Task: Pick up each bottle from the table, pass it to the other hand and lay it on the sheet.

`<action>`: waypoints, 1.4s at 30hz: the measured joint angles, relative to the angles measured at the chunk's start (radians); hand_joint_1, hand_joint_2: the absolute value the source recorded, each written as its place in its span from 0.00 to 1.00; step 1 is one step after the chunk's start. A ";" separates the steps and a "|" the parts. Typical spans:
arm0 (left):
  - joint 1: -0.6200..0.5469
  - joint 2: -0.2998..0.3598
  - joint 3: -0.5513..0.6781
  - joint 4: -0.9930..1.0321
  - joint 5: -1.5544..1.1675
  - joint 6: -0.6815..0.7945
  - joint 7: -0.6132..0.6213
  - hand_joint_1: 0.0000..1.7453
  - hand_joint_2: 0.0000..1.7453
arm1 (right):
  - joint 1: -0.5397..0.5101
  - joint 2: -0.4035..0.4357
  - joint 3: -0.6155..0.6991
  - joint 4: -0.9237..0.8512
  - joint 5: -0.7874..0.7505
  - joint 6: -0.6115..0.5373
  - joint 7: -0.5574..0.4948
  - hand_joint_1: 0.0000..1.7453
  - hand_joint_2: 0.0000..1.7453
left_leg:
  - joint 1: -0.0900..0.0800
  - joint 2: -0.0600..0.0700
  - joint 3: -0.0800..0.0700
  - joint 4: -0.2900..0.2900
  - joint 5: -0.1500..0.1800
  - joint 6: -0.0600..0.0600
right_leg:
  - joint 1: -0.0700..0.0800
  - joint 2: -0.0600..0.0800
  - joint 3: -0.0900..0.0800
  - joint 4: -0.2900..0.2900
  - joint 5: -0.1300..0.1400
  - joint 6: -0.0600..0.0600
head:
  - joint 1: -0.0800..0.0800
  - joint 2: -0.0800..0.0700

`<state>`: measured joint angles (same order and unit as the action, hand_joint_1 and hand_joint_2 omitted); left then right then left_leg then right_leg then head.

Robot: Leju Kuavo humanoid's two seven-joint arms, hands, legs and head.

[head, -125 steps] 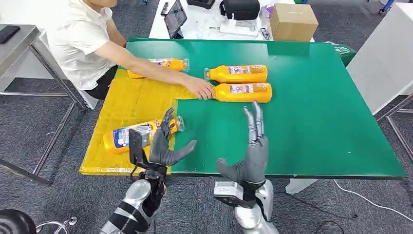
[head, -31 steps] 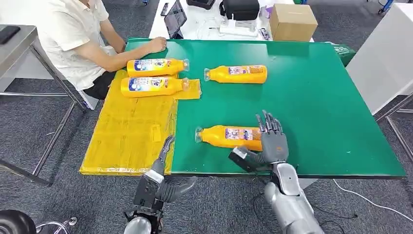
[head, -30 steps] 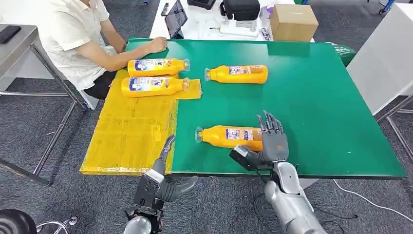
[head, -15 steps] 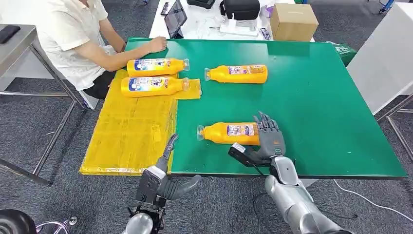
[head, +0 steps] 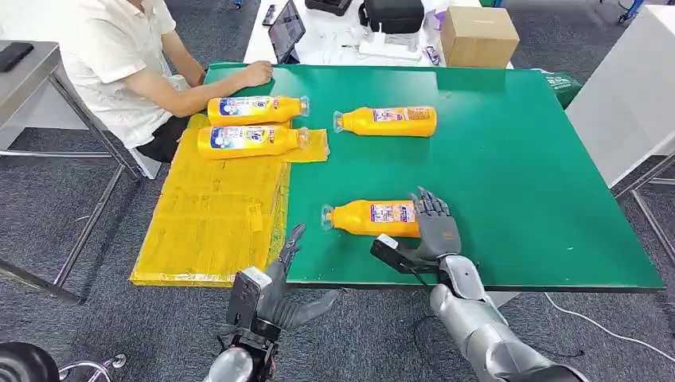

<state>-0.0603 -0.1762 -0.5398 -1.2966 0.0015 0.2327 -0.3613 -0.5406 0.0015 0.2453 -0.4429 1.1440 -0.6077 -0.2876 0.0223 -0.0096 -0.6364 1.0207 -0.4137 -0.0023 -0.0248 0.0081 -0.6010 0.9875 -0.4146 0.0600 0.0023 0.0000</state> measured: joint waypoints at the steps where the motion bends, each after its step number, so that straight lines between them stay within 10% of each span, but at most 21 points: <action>1: 0.000 0.000 0.000 0.000 0.005 0.000 0.001 0.00 1.00 | -0.002 0.000 0.000 0.005 0.001 0.002 0.002 0.96 1.00 | 0.000 0.000 0.001 0.000 0.000 0.000 | 0.000 0.000 0.000 0.000 0.000 0.000 | 0.000 0.000; 18: -0.031 0.001 -0.024 0.006 0.105 -0.069 0.040 0.00 1.00 | -0.044 -0.019 0.032 0.054 0.040 0.063 0.071 0.98 1.00 | 0.000 0.001 0.009 0.000 0.000 0.000 | 0.000 0.000 0.009 0.000 0.000 0.000 | 0.000 0.000; 20: -0.033 0.003 -0.025 0.008 0.125 -0.084 0.046 0.00 1.00 | -0.052 -0.025 0.041 0.061 0.047 0.064 0.073 0.79 1.00 | 0.000 0.001 0.009 0.000 0.000 0.000 | 0.000 0.000 0.009 0.000 0.000 0.000 | 0.000 0.000; 23: -0.033 0.003 -0.027 0.008 0.138 -0.091 0.050 0.00 1.00 | -0.058 -0.030 0.050 0.064 0.063 0.064 0.079 1.00 1.00 | 0.000 0.000 0.010 0.000 0.000 0.000 | 0.000 0.000 0.010 0.000 0.000 0.000 | 0.000 0.000; 32: -0.034 0.003 -0.030 0.010 0.188 -0.119 0.072 0.00 1.00 | -0.086 -0.044 0.095 0.065 0.102 0.108 0.106 1.00 1.00 | 0.000 0.000 0.010 0.000 0.000 0.000 | 0.000 0.000 0.010 0.000 0.000 0.000 | 0.000 0.000; 42: -0.035 0.008 -0.031 0.012 0.217 -0.096 0.060 0.00 1.00 | -0.061 -0.042 0.043 0.065 -0.114 0.071 -0.117 1.00 1.00 | 0.000 0.001 0.009 0.000 0.000 0.000 | 0.000 0.000 0.009 0.000 0.000 0.000 | 0.000 0.000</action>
<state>-0.0958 -0.1682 -0.5707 -1.2844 0.2186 0.1370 -0.3014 -0.6013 -0.0408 0.2880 -0.3777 1.0303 -0.5368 -0.4048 0.0222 -0.0090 -0.6274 1.0207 -0.4141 -0.0021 -0.0247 0.0083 -0.5920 0.9871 -0.4147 0.0600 0.0019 0.0000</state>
